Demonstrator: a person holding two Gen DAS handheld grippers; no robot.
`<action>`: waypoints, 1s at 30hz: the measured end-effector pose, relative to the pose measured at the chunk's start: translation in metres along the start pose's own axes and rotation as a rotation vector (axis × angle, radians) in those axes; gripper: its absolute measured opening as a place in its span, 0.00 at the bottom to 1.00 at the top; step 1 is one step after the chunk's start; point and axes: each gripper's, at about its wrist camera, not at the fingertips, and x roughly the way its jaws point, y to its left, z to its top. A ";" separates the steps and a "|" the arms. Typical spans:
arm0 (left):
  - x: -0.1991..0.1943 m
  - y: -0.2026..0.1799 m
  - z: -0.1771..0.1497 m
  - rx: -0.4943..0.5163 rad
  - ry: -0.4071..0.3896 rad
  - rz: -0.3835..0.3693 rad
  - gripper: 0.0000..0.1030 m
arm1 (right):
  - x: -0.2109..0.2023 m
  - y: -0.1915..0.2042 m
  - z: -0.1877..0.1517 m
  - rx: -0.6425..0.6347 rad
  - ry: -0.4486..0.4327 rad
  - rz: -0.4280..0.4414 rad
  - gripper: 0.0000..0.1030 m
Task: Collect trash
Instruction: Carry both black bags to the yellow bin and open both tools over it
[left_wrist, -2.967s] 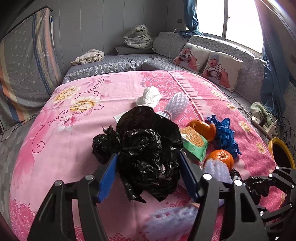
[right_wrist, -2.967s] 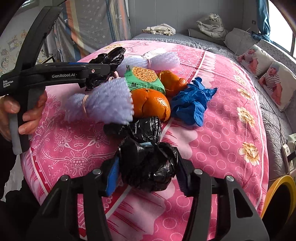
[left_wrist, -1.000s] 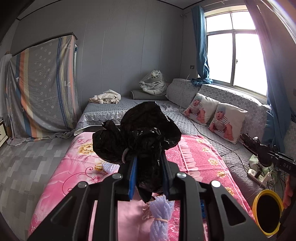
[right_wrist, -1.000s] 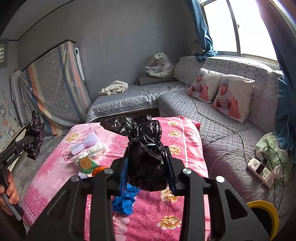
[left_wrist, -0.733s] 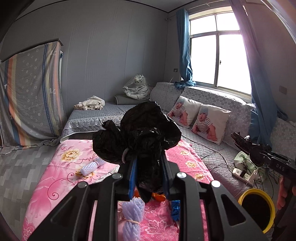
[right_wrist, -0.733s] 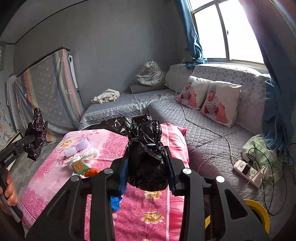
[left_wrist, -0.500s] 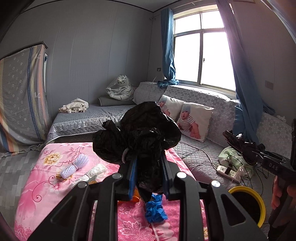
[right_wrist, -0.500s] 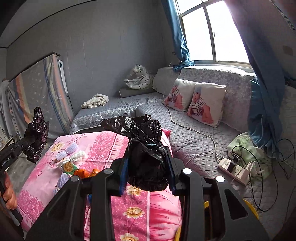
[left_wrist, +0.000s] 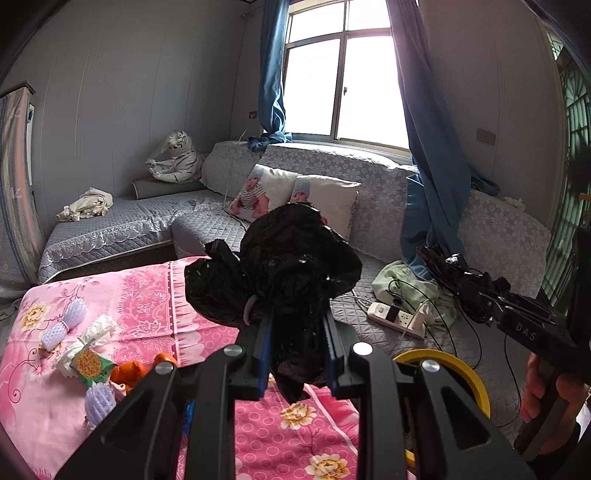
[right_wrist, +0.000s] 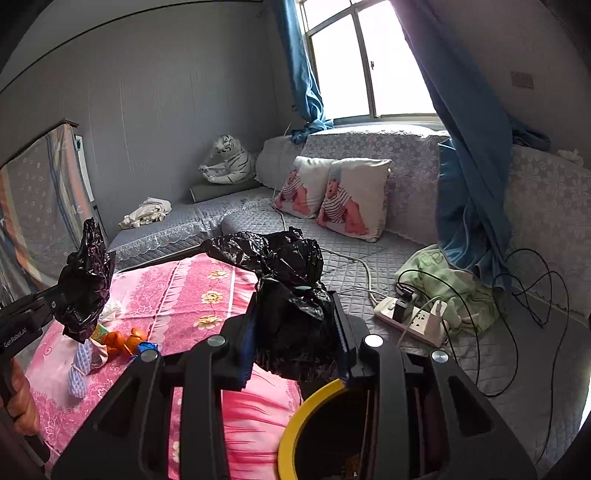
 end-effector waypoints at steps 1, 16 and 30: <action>0.005 -0.007 -0.002 0.014 0.012 -0.016 0.21 | -0.002 -0.005 -0.003 0.002 0.001 -0.014 0.32; 0.061 -0.092 -0.024 0.119 0.100 -0.170 0.21 | -0.010 -0.081 -0.048 0.120 0.025 -0.176 0.32; 0.083 -0.156 -0.055 0.200 0.111 -0.241 0.21 | -0.003 -0.116 -0.087 0.194 0.101 -0.242 0.33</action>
